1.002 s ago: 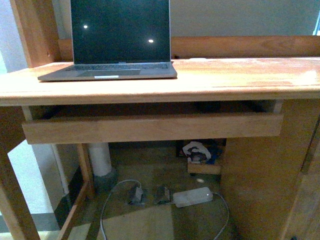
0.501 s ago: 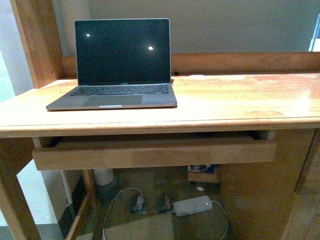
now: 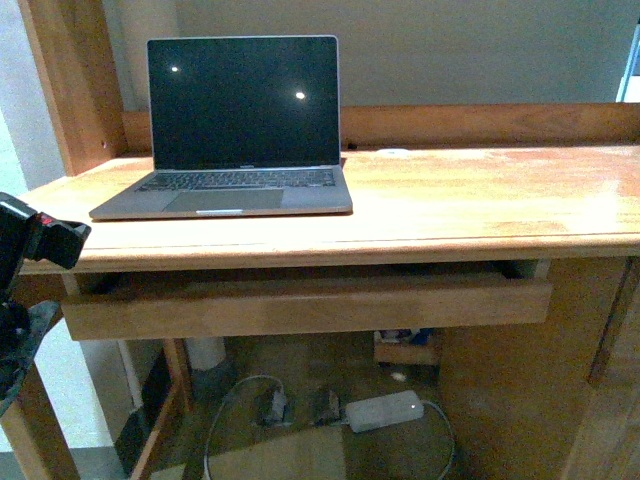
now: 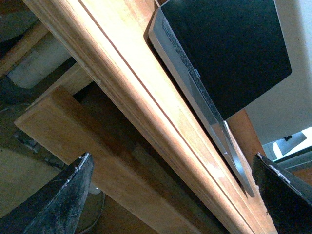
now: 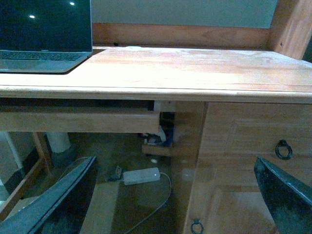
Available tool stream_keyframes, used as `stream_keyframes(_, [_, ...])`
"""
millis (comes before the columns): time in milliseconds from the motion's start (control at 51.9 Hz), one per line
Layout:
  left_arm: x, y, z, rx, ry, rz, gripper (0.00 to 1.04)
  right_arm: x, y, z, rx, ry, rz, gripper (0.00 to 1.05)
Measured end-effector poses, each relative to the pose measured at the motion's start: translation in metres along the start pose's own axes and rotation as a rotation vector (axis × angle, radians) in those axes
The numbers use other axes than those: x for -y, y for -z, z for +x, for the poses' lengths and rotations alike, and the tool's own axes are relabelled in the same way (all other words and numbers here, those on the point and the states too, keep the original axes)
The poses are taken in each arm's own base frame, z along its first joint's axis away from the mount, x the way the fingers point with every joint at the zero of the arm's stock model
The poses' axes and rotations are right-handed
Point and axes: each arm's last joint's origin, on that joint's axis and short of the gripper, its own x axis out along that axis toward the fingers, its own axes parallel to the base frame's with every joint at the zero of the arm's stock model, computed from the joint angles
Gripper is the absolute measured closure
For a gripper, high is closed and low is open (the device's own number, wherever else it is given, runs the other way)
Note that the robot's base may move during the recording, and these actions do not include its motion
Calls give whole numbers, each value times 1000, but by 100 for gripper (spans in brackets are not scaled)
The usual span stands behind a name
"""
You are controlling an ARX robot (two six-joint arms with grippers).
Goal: Place mouse
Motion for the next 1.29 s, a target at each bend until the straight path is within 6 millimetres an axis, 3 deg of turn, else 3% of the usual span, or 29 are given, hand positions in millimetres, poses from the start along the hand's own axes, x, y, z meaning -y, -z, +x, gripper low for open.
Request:
stream_keyframes(443, [-7, 5, -1, 7, 3, -64, 7, 0, 0, 0, 0, 0, 0, 7])
stream_keyframes(578, [-18, 16, 24, 42, -41, -143, 7, 0, 0, 0, 0, 0, 0, 7])
stream_keyframes(674, [-30, 27, 29, 26, -89, -195, 7, 0, 0, 0, 0, 0, 0, 7])
stream_keyframes(983, [-34, 45, 50, -1, -107, -272, 7, 0, 0, 0, 0, 0, 0, 7])
stream_keyframes(1079, [-38, 52, 75, -10, -127, -275, 7, 0, 0, 0, 0, -3, 0, 7])
stream_keyframes(1156, [-46, 57, 76, 1, -176, -285, 7, 0, 0, 0, 0, 1, 0, 7])
stream_keyframes(1291, [-41, 60, 83, -13, -166, -284, 7, 0, 0, 0, 0, 0, 0, 7])
